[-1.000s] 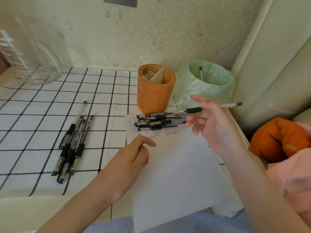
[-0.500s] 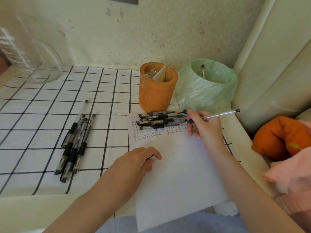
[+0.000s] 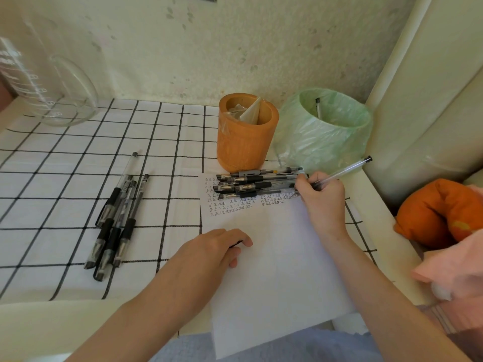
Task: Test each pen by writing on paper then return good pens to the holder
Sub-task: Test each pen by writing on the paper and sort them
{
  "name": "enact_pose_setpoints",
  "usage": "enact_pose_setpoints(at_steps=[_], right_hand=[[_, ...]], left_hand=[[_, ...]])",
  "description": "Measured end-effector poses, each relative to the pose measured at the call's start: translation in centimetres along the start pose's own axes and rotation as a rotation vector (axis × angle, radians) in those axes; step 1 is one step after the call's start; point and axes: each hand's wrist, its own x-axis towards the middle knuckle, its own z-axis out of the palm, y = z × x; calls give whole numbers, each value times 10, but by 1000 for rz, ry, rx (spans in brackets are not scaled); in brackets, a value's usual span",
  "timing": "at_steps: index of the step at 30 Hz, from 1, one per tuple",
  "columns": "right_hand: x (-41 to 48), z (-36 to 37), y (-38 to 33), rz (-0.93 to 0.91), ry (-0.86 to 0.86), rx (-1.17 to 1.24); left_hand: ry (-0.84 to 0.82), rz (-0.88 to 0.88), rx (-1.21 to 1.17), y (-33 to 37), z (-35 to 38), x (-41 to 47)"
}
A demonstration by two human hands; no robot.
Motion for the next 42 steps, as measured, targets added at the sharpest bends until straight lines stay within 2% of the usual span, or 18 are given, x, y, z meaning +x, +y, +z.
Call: enact_pose_setpoints(at_steps=[42], right_hand=[[3,1,7,-33,-36,-2]], left_hand=[[23,19,45,-1,3,3]])
